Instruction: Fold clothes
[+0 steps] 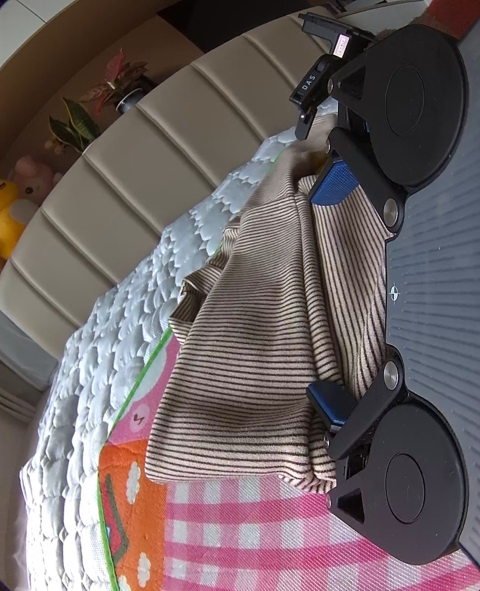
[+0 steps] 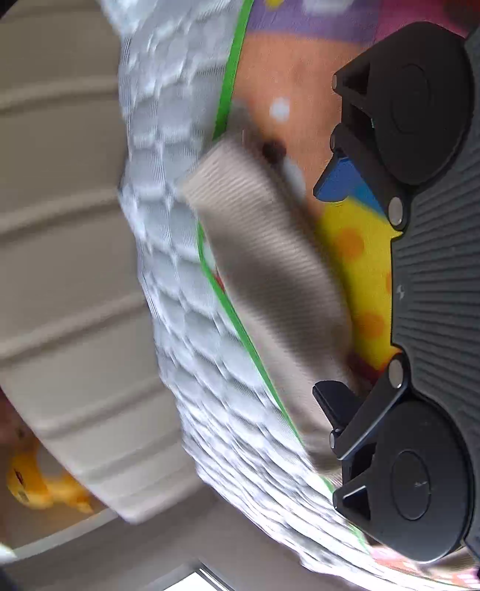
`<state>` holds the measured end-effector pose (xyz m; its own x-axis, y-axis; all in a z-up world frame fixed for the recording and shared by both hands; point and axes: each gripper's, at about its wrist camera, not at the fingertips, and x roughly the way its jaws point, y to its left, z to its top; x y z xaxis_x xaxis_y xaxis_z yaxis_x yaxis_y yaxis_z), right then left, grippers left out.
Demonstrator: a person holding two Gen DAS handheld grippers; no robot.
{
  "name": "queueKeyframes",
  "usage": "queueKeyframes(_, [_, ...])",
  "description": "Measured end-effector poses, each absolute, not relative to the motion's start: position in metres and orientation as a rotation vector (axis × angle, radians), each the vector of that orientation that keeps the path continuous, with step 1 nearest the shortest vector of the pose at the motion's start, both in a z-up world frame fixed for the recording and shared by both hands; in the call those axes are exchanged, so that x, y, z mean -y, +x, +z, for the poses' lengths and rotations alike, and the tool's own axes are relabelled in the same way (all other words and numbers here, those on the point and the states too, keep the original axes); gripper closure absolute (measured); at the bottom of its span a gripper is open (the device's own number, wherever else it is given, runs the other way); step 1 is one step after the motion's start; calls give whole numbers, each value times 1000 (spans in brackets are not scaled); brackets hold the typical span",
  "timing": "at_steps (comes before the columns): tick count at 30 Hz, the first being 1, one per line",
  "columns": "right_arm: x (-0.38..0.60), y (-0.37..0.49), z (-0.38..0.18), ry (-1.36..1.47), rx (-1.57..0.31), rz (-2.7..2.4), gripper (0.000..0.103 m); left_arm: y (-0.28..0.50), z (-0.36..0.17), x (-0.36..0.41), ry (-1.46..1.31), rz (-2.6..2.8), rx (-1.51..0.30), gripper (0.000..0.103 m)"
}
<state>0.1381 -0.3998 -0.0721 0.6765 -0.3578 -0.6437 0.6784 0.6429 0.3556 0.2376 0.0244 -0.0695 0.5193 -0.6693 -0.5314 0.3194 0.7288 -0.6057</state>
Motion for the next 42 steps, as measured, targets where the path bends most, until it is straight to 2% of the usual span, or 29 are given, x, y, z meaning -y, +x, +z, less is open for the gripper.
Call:
queueKeyframes(2, [416,125,-76,677,-530,-705,15,238,-70,-24,-471,-620,-829,0])
queueKeyframes(3, [425,120,-80,718,-520,-717,32,237,-70,-24,-469,-620,-829,0])
queueKeyframes(4, [434,115,-84,763,-511,-719,44,237,-70,-24,-467,-620,-828,0])
queueKeyframes(6, [448,110,-93,832,-483,-707,48,237,-70,-24,-464,-620,-827,0])
queueKeyframes(8, [457,113,-98,858,-452,-668,48,237,-70,-24,-461,-619,-826,0])
queueKeyframes(11, [463,133,-102,789,-448,-624,48,237,-70,-23,-458,-618,-824,0])
queueKeyframes(12, [463,142,-103,741,-455,-622,53,237,-70,-23,-455,-618,-823,0])
queueKeyframes(15, [459,165,-100,632,-492,-602,93,236,-70,-23,-448,-620,-821,0])
queueKeyframes(18, [436,172,-71,546,-451,-524,94,237,-69,-23,-455,-619,-822,0])
queueKeyframes(25, [311,186,51,214,-281,-135,94,245,-45,-62,-604,-568,-749,0])
queueKeyframes(28, [257,200,73,165,-276,-3,94,249,-32,-91,-688,-508,-698,0])
queueKeyframes(32, [190,217,71,112,-333,129,94,253,-27,-138,-810,-386,-667,0])
queueKeyframes(36, [122,228,43,30,-442,228,93,256,-22,-169,-891,-352,-625,0])
queueKeyframes(38, [93,231,25,0,-505,258,90,258,-21,-180,-924,-354,-612,0])
queueKeyframes(42, [57,221,-1,-31,-554,330,68,262,-29,-183,-950,-366,-639,0])
